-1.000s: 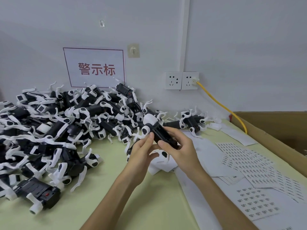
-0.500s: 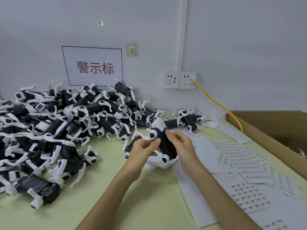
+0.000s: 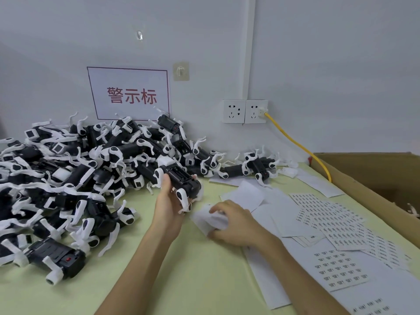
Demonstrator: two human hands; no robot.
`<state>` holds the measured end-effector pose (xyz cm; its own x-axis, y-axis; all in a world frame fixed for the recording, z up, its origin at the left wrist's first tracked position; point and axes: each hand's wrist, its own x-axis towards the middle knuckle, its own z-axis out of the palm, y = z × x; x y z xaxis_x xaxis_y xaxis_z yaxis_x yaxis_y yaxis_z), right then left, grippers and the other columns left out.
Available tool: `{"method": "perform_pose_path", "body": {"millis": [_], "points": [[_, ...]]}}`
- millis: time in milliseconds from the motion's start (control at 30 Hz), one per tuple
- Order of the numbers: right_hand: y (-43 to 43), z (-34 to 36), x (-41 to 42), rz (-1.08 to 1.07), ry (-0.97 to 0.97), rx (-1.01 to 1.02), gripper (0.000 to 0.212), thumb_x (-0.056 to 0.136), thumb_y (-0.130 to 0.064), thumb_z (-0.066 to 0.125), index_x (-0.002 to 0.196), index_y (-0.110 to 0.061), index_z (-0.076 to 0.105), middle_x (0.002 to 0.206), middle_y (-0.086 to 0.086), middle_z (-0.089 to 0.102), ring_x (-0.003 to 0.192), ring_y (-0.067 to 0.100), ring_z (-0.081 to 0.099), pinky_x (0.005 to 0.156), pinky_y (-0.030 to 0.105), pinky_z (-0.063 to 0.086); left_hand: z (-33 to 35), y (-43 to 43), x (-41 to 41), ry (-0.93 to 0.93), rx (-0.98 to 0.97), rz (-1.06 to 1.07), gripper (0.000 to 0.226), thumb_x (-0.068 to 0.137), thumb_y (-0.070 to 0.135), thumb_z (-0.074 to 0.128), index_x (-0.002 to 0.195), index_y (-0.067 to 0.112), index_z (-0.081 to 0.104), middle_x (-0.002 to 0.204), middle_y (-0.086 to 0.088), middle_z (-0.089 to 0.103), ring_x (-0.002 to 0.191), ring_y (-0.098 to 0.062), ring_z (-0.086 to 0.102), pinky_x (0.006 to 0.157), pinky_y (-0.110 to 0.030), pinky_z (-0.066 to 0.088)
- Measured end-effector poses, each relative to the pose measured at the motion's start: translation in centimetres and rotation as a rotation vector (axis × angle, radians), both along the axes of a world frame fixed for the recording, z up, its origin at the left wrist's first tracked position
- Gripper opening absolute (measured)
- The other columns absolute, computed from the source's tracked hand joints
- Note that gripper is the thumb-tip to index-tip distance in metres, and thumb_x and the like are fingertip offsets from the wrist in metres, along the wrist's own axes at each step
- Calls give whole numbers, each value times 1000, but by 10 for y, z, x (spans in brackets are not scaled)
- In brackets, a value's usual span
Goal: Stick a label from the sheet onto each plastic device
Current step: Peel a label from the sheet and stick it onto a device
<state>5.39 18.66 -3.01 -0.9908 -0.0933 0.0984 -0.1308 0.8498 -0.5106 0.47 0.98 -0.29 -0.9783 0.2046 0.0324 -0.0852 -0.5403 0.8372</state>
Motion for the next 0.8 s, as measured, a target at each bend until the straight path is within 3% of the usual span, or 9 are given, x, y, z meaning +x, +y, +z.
{"method": "perform_pose_path", "body": {"millis": [33,67,133,233,367,467,600,733,800], "points": [[-2,1,0,-36,75,-69,18,81,-28,68,98,-23,66,101,-4,61,89,5,52,84,36,47,0,1,1,-3,-2,-9,59,106,58,24,112,20,69,97,5,79,67,-8,70,54,-20,46],[-1,2,-1,-93,144,-169,5,82,-19,64,78,-16,64,81,-1,61,70,5,50,68,35,48,1,1,2,-5,1,-21,60,106,58,25,116,19,68,101,3,79,68,-8,71,53,-20,46],[3,9,-4,-248,246,-375,18,84,-16,65,68,-10,61,64,-3,59,55,9,48,53,30,41,2,3,3,3,13,-38,62,106,58,26,120,15,69,109,-2,78,68,-11,71,50,-18,48],[8,25,-3,-310,304,-785,8,88,-18,72,82,-22,71,75,-8,73,70,8,69,64,29,54,5,4,5,15,8,-81,63,105,59,28,105,23,80,113,-3,77,83,-14,74,66,-25,52],[11,33,1,-270,214,-1153,5,93,-18,69,91,-20,72,84,1,77,79,19,74,70,39,60,10,3,8,36,21,-177,59,102,56,36,132,16,66,127,-13,71,107,-22,70,89,-34,49],[9,36,2,-224,129,-1306,9,97,-20,63,95,-19,71,88,6,77,80,23,75,65,38,61,9,5,12,71,-14,-244,57,102,54,40,133,14,66,133,-11,68,119,-26,64,100,-41,47],[7,33,0,-214,230,-1170,10,97,-17,62,101,-23,69,96,2,76,94,26,72,79,42,58,7,8,15,58,10,-341,52,98,51,51,125,12,72,113,-4,70,90,-19,68,74,-31,56],[5,27,-3,-291,447,-885,40,90,-17,72,121,-30,51,113,-8,61,99,14,63,75,17,49,4,8,14,93,-15,-368,52,99,52,52,133,16,68,121,-1,71,100,-19,71,79,-32,58],[7,24,-3,-326,604,-648,52,85,-15,77,129,-24,50,116,-9,53,101,10,57,79,14,44,3,8,14,109,-48,-365,50,97,52,55,127,17,72,120,-2,73,102,-21,73,82,-35,58]]}}
